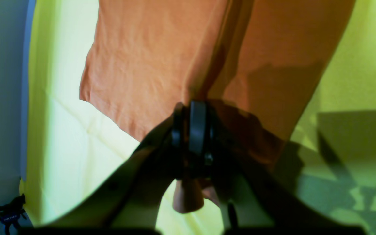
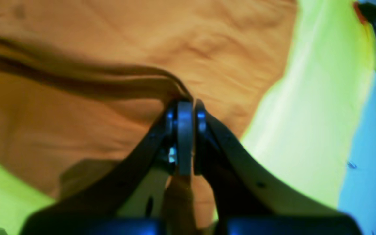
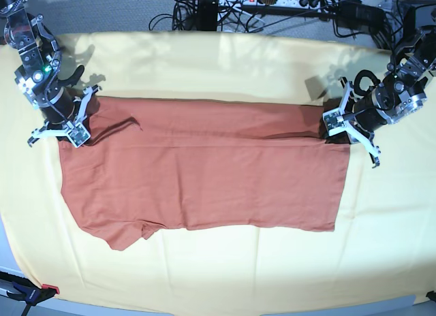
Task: Fold the T-shirt properly
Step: 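Adjust both grippers' hold on the shirt edge and lower it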
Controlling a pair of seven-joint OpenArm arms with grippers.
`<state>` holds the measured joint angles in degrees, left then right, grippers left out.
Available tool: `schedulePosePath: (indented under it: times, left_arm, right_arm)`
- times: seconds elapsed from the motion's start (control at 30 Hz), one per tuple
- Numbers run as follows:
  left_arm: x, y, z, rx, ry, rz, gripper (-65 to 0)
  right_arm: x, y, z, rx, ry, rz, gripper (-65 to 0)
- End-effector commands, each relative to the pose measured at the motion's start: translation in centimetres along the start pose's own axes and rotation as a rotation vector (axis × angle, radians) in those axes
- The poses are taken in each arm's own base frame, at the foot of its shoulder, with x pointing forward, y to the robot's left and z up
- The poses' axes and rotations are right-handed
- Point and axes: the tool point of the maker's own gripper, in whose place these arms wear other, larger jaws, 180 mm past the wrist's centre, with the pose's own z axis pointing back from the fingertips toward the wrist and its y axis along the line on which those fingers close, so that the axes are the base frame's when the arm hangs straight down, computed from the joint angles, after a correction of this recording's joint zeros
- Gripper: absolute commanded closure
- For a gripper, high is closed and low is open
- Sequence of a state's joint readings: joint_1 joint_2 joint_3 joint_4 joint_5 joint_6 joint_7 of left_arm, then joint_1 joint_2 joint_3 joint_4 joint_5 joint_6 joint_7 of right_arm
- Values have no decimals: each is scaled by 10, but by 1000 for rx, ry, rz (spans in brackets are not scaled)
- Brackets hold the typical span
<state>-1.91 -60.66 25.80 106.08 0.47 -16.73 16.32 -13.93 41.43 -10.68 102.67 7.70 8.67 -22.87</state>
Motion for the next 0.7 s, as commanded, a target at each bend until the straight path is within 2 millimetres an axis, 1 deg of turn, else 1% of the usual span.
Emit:
schedulePosePath:
  times: [0.0,0.1,0.2,0.33,0.37,0.4,0.43,0.5,0.53,0.57,0.6,0.67]
  left_arm:
    - [3,16,5,40,-10,-20,0]
    - [3,15,5,40,-11,-19,0]
    - [3,15,5,40,-12,-18,0]
    - [2,16,5,43,-7,-29,-1]
    - [1,17,5,49,1,-47,-22]
    - [0,19,5,60,10,-70,-59]
    - [-2,23,5,79,19,-91,-106]
    - [-3,32,6,130,31,-103,-223]
    - [-5,36,7,151,42,-97,-282]
    - [-6,37,7,160,51,-93,-332]
    - [-8,37,8,161,59,-93,-365]
    - [-11,38,8,161,75,-93,-373]
  right_arm:
    - [10,-20,2,-60,-35,8,0]
    - [10,-23,2,-78,-34,-1,0]
    - [8,-16,1,-38,-29,16,0]
    - [-5,-11,-2,-6,3,23,0]
    - [-8,-11,-3,-3,12,23,-13]
    - [-10,-12,-4,-7,17,22,-64]
    - [-11,-16,-5,-20,21,16,-131]
    - [-11,-27,-7,-61,28,3,-273]
    - [-10,-32,-8,-81,31,-2,-325]
    - [-9,-38,-8,-101,36,-8,-354]
    - [-7,-46,-9,-129,40,-17,-360]
    - [-1,-62,-9,-191,37,-32,-360]
